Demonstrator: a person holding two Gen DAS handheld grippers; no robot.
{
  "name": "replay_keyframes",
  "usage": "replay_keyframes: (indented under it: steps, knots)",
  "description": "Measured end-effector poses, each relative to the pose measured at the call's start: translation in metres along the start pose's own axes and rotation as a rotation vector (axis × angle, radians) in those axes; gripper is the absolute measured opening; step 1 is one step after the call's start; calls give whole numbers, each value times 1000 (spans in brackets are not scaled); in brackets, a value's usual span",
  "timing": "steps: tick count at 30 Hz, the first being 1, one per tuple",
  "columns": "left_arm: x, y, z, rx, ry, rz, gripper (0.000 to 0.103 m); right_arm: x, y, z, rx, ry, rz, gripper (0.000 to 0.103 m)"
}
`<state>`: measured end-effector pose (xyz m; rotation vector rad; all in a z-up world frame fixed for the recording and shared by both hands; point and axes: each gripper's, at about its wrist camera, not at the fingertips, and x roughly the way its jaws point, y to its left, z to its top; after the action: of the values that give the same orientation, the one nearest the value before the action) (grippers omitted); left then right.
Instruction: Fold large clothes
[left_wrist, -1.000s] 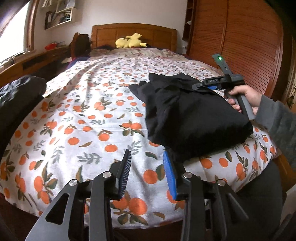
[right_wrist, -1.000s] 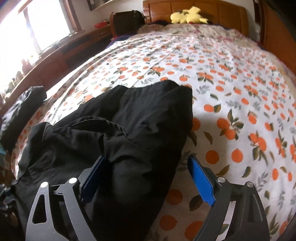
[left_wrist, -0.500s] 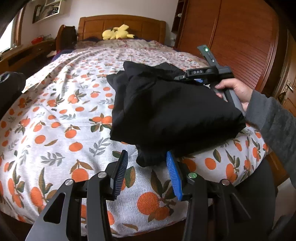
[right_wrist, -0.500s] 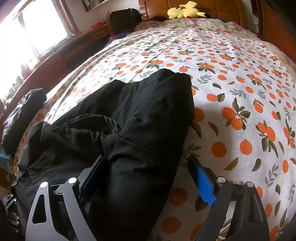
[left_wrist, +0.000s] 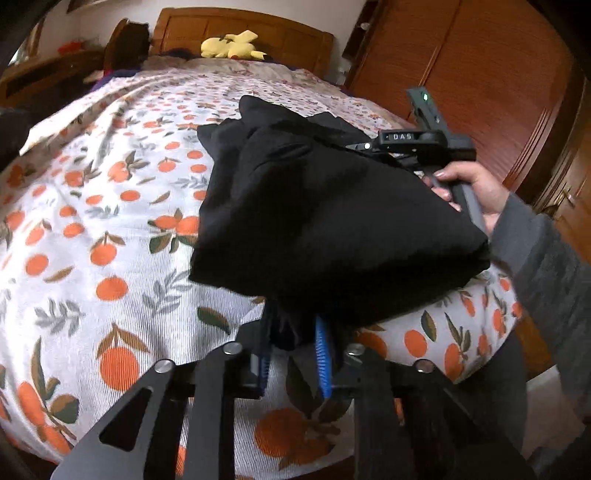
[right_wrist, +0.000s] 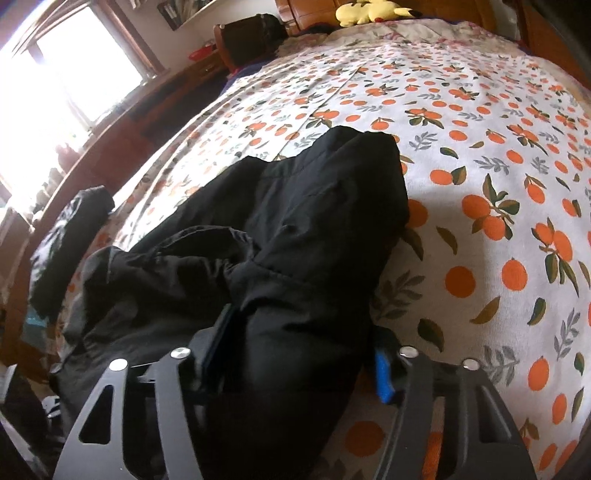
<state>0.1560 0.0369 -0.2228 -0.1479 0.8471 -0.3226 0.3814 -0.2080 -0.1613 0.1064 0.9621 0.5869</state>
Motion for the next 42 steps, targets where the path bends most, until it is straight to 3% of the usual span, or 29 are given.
replay_keyframes:
  steps: [4, 7, 13, 21, 34, 42]
  knots:
    - [-7, -9, 5, 54, -22, 31, 8, -18, 10, -3, -14, -52, -28, 34]
    - [-22, -9, 12, 71, -60, 44, 7, -33, 24, -5, -39, -98, -35, 29]
    - [-58, 2, 26, 71, -134, 77, 6, -58, 59, 2, -92, -150, -6, 27]
    - [-118, 28, 36, 76, -224, 144, 6, -57, 121, 28, -145, -188, 16, 27]
    - [-192, 123, 52, 37, -300, 252, 5, -21, 243, 77, -226, -224, 54, 26]
    - [-263, 185, 74, 11, -380, 350, 5, -12, 334, 115, -263, -298, 122, 26]
